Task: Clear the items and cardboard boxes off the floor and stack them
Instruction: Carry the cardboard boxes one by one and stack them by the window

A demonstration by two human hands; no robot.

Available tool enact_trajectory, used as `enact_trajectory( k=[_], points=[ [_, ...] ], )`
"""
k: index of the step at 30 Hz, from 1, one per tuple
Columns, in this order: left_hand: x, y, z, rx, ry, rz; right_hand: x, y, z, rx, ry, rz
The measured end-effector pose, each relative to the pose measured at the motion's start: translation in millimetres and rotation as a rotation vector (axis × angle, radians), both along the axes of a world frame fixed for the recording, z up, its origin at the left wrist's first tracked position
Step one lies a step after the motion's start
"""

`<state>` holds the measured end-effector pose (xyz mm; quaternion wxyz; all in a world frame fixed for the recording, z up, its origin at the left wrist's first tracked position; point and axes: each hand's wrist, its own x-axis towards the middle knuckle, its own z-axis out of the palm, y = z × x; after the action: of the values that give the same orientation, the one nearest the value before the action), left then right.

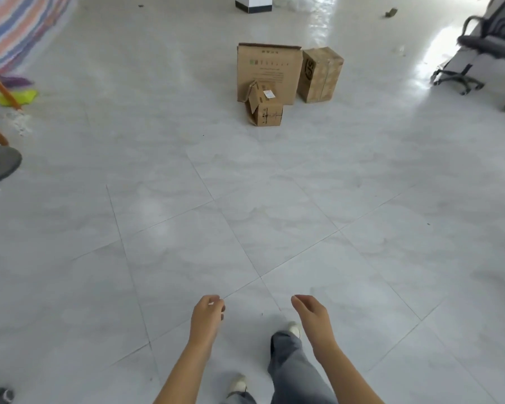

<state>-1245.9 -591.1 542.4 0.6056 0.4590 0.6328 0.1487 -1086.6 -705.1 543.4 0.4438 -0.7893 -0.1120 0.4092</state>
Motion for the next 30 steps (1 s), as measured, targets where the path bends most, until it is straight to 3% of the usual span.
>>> enact_trajectory(
  k=[8,15,23,30],
  points=[
    [121,125,-5,0.101,0.028,-0.044,124,115,-17,0.023,0.003,-0.021],
    [260,228,19,0.161,-0.009,-0.035,274,242,14,0.149,-0.022,-0.055],
    [357,313,-1,0.072,0.045,-0.060,361,313,-14,0.004,0.015,-0.034],
    [466,453,-9,0.052,-0.023,-0.046,465,433,-20,-0.021,-0.027,-0.059]
  ],
)
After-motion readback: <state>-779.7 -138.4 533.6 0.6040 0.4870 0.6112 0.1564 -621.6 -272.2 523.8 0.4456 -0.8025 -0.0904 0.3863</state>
